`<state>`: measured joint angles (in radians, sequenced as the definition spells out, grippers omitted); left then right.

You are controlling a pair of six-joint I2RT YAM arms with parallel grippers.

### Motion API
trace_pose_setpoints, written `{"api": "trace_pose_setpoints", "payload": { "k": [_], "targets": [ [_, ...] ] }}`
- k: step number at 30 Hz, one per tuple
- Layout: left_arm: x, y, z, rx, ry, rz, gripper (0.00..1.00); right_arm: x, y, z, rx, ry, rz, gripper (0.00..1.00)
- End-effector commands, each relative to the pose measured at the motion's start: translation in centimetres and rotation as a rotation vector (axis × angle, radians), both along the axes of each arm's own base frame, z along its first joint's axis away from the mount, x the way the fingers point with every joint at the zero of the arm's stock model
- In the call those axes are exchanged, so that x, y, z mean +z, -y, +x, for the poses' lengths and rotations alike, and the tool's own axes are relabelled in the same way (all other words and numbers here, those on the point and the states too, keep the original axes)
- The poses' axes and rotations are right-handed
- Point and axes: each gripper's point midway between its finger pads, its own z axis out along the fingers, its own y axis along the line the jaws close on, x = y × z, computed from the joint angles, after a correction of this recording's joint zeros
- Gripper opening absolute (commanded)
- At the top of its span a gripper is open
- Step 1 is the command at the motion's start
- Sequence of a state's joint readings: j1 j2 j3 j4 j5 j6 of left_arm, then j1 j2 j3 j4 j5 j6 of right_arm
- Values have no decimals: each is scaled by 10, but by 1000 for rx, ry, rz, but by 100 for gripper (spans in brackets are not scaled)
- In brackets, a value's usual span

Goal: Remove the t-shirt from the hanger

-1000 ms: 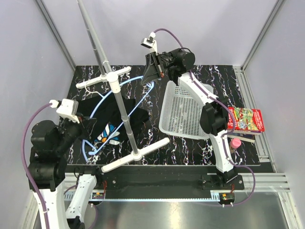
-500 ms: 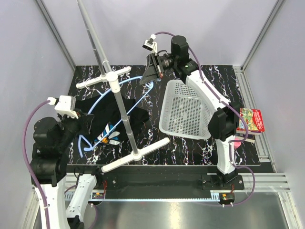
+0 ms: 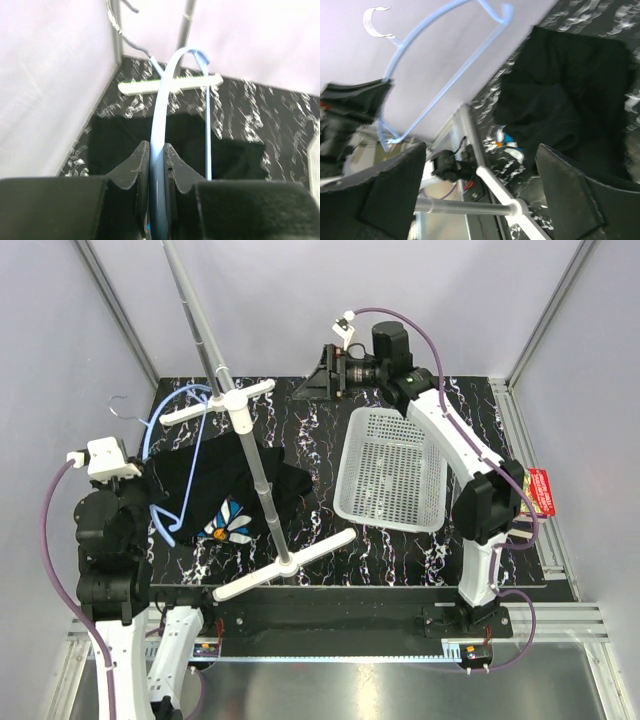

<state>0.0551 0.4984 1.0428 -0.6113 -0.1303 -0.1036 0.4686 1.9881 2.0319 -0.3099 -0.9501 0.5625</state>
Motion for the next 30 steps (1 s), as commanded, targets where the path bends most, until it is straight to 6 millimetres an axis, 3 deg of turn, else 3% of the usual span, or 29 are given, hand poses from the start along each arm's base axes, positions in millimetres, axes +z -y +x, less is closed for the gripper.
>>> {"api": "trace_pose_setpoints", "payload": {
  "k": [1, 7, 12, 21, 30],
  "targets": [
    [61, 3, 9, -42, 196, 137, 0, 26, 37, 11, -202, 97, -30, 100],
    [64, 27, 29, -202, 204, 237, 0, 20, 70, 3, -272, 134, -89, 100],
    [77, 32, 47, -239, 228, 280, 0, 21, 89, -4, -341, 149, -131, 100],
    [132, 38, 87, -276, 352, 350, 0, 19, 99, -37, -369, 99, -74, 100],
    [152, 45, 141, -336, 325, 320, 0, 44, 102, -42, -391, 154, -29, 100]
  ]
}}
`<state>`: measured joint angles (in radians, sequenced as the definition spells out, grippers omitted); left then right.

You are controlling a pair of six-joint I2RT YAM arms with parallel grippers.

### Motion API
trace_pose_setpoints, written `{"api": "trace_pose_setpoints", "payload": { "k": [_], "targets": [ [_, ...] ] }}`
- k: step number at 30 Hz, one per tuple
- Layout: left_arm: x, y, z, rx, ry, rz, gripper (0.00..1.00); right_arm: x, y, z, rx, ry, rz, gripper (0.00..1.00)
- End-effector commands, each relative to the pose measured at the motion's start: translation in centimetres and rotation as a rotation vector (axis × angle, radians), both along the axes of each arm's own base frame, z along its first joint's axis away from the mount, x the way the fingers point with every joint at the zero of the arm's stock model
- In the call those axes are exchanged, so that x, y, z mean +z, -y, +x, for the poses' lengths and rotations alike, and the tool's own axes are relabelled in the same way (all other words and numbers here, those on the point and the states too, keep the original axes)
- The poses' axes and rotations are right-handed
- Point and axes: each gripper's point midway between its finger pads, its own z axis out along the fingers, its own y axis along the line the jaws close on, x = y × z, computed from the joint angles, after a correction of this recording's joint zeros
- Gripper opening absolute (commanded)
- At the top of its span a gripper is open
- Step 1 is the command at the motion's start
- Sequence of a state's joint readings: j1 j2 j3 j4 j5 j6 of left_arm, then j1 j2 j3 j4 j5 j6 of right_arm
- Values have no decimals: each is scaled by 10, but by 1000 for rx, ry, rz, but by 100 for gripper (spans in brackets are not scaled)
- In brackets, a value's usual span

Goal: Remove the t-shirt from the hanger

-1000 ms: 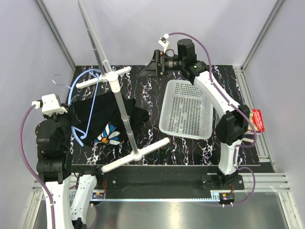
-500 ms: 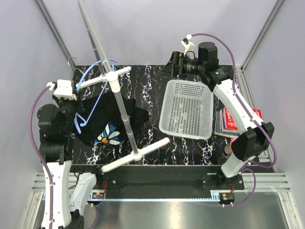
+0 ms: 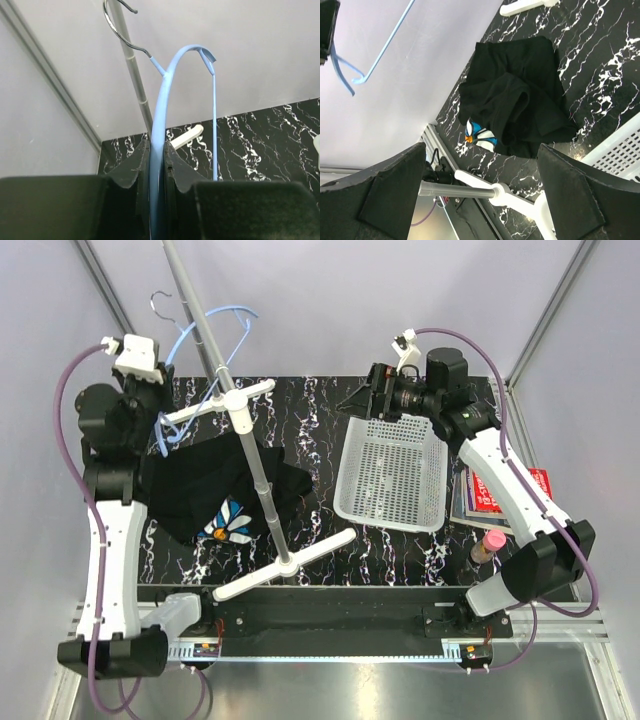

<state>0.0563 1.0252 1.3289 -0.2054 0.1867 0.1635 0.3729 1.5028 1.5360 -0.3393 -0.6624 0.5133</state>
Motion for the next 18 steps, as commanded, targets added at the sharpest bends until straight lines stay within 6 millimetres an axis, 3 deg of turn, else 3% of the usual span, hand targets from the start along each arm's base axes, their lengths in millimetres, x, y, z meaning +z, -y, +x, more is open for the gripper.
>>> {"api": "trace_pose_setpoints", "payload": {
  "k": [1, 9, 18],
  "targets": [
    [62, 9, 3, -53, 176, 20, 0, 46, 4, -6, -23, 132, 58, 100],
    [81, 5, 32, -39, 190, 30, 0, 50, 4, -9, -14, 142, 62, 100],
    [89, -3, 45, -4, 209, 17, 0, 46, 0, -5, 1, 132, 60, 100]
  ]
}}
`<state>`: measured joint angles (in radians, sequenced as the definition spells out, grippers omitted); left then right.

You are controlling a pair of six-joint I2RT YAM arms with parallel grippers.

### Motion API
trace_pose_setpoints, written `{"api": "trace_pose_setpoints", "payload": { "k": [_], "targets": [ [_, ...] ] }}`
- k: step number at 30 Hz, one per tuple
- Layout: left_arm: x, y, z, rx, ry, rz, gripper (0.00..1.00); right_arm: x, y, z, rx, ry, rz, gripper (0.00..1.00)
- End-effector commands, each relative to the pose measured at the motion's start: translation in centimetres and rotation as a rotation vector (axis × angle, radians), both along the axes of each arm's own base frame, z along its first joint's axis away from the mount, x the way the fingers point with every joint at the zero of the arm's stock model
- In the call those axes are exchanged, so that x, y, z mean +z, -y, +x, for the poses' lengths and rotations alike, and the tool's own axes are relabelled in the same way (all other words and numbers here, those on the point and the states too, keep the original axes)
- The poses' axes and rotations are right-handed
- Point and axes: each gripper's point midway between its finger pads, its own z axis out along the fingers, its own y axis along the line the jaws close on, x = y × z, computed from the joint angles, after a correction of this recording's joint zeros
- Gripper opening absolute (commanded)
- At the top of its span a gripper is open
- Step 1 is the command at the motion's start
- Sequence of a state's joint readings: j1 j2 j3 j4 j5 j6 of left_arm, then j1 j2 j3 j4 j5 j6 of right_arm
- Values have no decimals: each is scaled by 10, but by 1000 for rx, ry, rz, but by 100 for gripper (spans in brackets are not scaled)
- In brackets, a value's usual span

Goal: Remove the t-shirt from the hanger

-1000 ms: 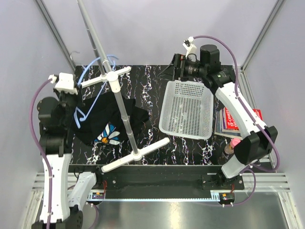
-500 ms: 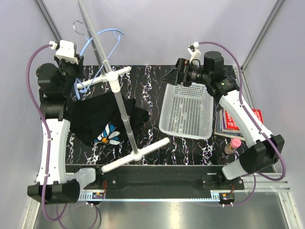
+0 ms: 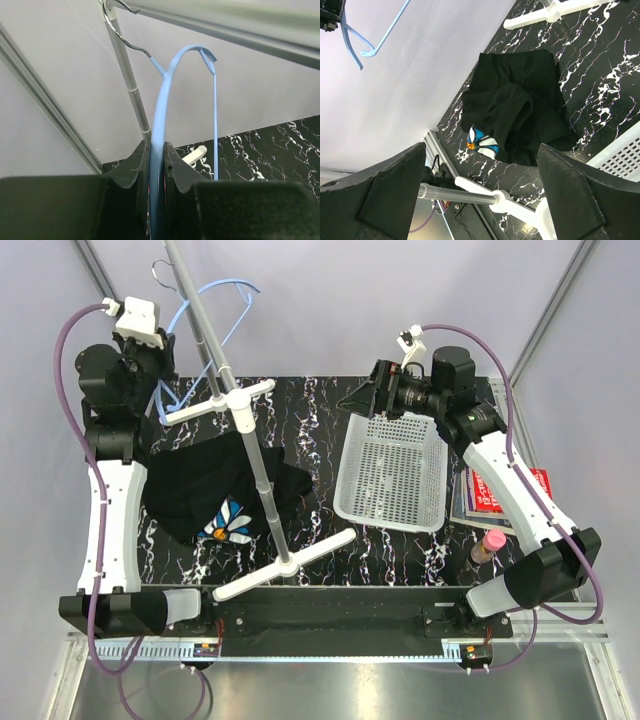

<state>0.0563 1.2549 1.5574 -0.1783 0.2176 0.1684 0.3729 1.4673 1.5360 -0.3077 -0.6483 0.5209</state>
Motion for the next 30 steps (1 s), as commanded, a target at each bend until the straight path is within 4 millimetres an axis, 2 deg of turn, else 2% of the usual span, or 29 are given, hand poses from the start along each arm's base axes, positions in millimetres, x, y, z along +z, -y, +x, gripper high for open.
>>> {"api": "trace_pose_setpoints", "payload": {
  "k": [1, 6, 9, 12, 16, 30],
  "targets": [
    [61, -6, -11, 31, 191, 2, 0, 27, -3, -1, 20, 77, 36, 100],
    [74, -4, -7, 14, 211, -2, 0, 21, -7, 2, 31, 60, 37, 100],
    [74, -4, 0, 7, 208, -11, 0, 21, -8, 4, 36, 53, 42, 100],
    [68, 0, 10, -19, 179, -6, 0, 20, -9, 5, 40, 52, 43, 100],
    [50, 2, 19, -29, 110, 2, 0, 20, -10, 4, 44, 51, 44, 100],
    [20, -3, 20, -10, 9, 53, 0, 18, -21, 6, 87, 35, 60, 100]
  ]
}}
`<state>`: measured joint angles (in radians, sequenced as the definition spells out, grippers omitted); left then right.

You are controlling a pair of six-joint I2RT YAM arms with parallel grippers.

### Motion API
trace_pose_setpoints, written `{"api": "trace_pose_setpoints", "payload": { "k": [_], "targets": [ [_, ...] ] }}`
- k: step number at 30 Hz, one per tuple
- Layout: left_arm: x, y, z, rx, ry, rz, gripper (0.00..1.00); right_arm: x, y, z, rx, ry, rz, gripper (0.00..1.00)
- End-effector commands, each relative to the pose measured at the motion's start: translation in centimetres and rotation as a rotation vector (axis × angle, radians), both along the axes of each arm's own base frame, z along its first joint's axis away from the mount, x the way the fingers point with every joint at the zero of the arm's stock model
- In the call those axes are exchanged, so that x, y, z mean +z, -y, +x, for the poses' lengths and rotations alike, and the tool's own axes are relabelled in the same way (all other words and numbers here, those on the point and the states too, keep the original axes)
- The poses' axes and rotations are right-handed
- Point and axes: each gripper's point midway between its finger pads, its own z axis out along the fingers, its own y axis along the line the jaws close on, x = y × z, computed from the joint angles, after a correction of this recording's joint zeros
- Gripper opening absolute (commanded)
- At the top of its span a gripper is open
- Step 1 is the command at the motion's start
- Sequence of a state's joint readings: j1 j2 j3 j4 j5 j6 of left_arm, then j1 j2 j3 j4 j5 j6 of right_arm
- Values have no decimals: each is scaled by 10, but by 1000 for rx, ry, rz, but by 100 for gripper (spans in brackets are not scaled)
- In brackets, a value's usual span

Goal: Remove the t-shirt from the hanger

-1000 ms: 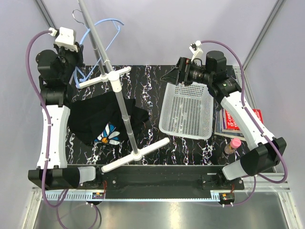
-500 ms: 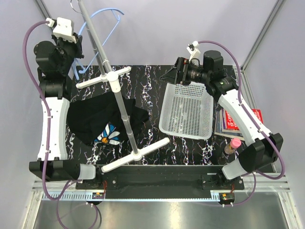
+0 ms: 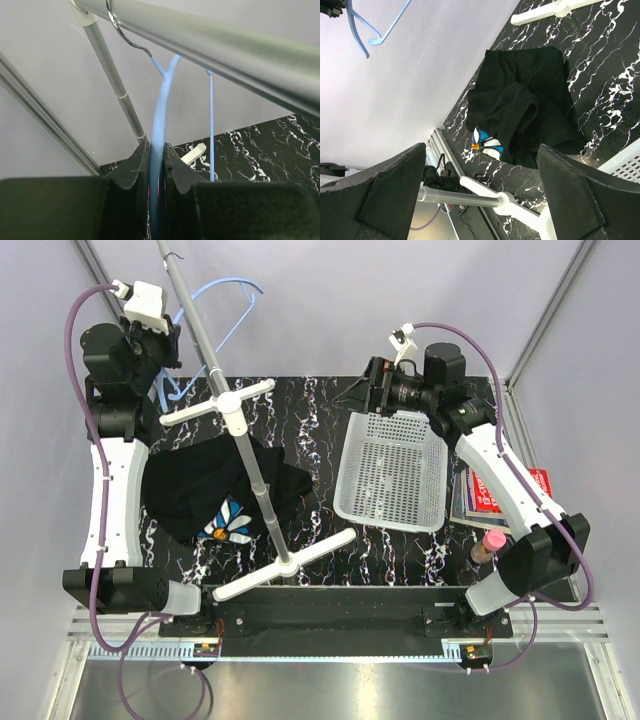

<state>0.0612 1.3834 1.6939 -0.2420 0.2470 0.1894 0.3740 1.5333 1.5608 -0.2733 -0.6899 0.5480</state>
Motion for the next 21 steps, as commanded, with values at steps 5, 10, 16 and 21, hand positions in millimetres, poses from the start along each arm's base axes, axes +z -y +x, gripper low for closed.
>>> {"api": "trace_pose_setpoints", "payload": {
  "k": [5, 10, 16, 21],
  "targets": [
    [23, -3, -12, -4, 67, 28, 0, 28, -10, -7, 50, 77, 40, 100],
    [30, 4, -14, -37, 94, 7, 0, 34, -8, -14, 50, 99, 42, 100],
    [33, -1, -18, -8, 98, -9, 1, 36, -7, -21, 59, 102, 46, 100],
    [37, -22, -33, 123, 137, -86, 46, 32, -4, -23, 48, 95, 42, 100]
  ]
}}
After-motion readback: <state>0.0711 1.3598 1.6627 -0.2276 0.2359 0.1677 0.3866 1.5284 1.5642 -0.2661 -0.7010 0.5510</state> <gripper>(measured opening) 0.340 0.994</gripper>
